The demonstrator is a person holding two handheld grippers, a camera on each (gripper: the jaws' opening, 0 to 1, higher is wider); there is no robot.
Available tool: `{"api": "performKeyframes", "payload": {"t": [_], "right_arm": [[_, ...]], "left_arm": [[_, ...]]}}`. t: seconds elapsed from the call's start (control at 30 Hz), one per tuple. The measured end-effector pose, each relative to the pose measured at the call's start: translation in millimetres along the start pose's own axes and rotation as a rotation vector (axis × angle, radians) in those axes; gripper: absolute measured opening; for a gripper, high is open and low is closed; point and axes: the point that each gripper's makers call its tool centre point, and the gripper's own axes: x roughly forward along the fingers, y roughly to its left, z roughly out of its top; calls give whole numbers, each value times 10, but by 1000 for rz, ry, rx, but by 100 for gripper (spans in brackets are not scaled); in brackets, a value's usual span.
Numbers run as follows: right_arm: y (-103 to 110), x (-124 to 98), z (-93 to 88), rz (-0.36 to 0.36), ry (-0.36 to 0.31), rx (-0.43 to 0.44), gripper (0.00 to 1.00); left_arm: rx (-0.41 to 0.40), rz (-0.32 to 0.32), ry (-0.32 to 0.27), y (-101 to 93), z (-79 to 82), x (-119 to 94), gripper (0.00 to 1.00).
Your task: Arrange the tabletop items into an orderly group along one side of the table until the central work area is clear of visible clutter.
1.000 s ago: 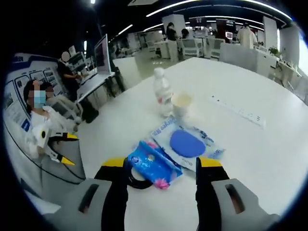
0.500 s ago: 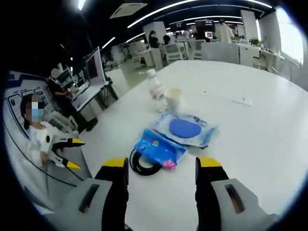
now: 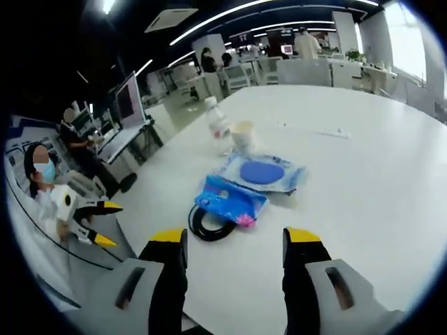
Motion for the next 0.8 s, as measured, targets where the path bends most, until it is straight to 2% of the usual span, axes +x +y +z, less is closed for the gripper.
{"api": "performKeyframes", "payload": {"t": [0.13,0.23,0.27,0.33,0.37,0.5,0.6,0.7,0.8], "right_arm": [[-42,8,-11,22,-2,-8,52],[-143,42,-49,26,-4,22,52],[-168,49,-63,29,-6,23,52],[-211,35,-83,44,-11,22,52],[-229,24,-86,55,-16,23,52],[-337,-65,-118,106,-28,44,51],[-425,-116,-190,148,-11,0,51],[-554,-196,-241,170,1,-1,51],[-693,-326,-227,189,-4,5,51]], "left_arm": [[-18,34,21,68,-29,-11,54],[-22,84,56,157,-54,-18,55],[-50,113,56,197,-38,-18,55],[-142,119,29,171,65,42,57],[-157,136,27,179,112,72,58],[-236,222,9,201,311,201,59],[-299,313,-42,236,539,286,59],[-276,344,-4,133,653,385,60],[-266,363,-5,1,828,453,61]]}}
